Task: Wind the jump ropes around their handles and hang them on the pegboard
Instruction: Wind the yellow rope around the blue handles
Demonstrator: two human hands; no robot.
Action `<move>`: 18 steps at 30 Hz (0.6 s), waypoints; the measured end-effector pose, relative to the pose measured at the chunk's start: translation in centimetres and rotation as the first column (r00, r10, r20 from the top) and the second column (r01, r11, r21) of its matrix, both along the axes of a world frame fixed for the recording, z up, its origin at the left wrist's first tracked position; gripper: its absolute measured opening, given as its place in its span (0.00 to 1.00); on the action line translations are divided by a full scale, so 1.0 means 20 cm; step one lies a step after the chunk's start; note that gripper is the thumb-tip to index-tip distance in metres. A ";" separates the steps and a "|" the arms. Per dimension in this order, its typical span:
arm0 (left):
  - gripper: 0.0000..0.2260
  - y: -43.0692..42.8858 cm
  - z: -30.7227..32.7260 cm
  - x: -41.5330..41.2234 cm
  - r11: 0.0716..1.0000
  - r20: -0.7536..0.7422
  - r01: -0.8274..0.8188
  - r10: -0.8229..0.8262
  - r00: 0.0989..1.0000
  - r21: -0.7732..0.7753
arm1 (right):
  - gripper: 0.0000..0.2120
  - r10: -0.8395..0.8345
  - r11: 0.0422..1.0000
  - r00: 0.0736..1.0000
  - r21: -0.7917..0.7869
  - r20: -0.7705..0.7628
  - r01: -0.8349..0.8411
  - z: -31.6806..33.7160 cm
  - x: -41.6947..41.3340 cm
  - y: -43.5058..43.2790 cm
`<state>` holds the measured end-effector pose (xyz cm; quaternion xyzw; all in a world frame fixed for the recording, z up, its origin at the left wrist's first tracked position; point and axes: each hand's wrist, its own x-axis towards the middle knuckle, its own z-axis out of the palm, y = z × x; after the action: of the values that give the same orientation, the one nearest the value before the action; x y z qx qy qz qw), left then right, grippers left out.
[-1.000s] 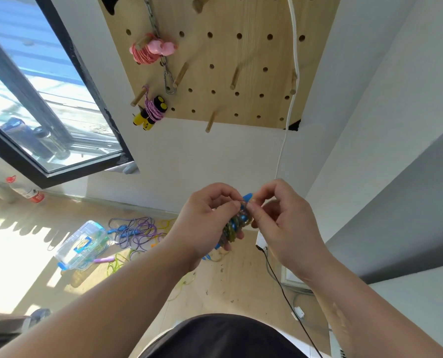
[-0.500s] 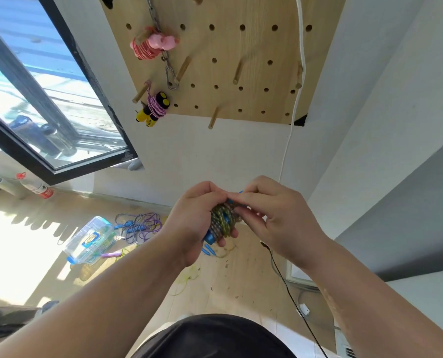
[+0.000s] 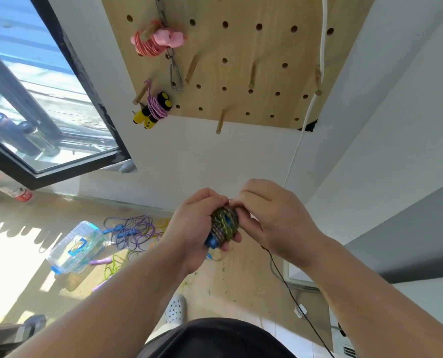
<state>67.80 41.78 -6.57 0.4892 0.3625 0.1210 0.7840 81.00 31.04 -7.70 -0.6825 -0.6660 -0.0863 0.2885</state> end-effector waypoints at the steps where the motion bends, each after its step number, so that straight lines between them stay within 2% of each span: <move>1: 0.07 0.06 0.00 0.00 0.999 0.020 0.001 0.000 1.000 -0.037 | 0.08 -0.019 1.000 0.997 0.016 -0.070 0.021 0.00 -0.01 0.05; 2: 0.06 0.12 0.01 0.00 0.997 0.030 -0.005 0.008 1.000 -0.081 | 0.08 -0.046 0.998 0.983 0.025 -0.180 0.051 0.01 -0.03 0.09; 4: 0.06 0.25 0.01 -0.01 0.986 0.040 -0.032 0.040 0.998 -0.162 | 0.07 -0.090 0.993 0.891 0.023 -0.446 0.112 0.03 -0.09 0.19; 6: 0.06 0.37 -0.01 -0.04 0.991 0.068 -0.018 0.028 0.997 -0.134 | 0.07 -0.143 0.986 0.734 -0.030 -0.663 0.164 0.06 -0.15 0.31; 8: 0.07 0.48 -0.03 -0.07 0.998 0.075 -0.011 0.016 0.997 -0.060 | 0.08 -0.208 0.975 0.579 -0.123 -0.788 0.183 0.08 -0.20 0.43; 10: 0.12 0.59 -0.04 -0.10 1.000 0.066 -0.019 0.019 0.998 -0.015 | 0.08 -0.252 0.967 0.504 -0.190 -0.826 0.172 0.09 -0.23 0.55; 13: 0.15 0.76 -0.03 -0.14 1.000 0.062 0.017 -0.016 0.998 -0.015 | 0.08 -0.290 0.955 0.474 -0.223 -0.831 0.194 0.11 -0.27 0.70; 16: 0.14 0.92 -0.01 -0.16 0.993 0.072 0.066 -0.059 0.996 -0.094 | 0.08 -0.308 0.941 0.423 -0.207 -0.852 0.268 0.13 -0.28 0.84; 18: 0.10 1.00 0.01 -0.16 0.986 0.107 0.089 -0.075 0.991 -0.137 | 0.08 -0.310 0.932 0.402 -0.192 -0.862 0.309 0.14 -0.29 0.92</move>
<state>64.68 61.80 -6.45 0.4400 0.3095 0.0871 0.8385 75.26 49.49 -4.83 -0.7392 -0.2829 0.2261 0.5678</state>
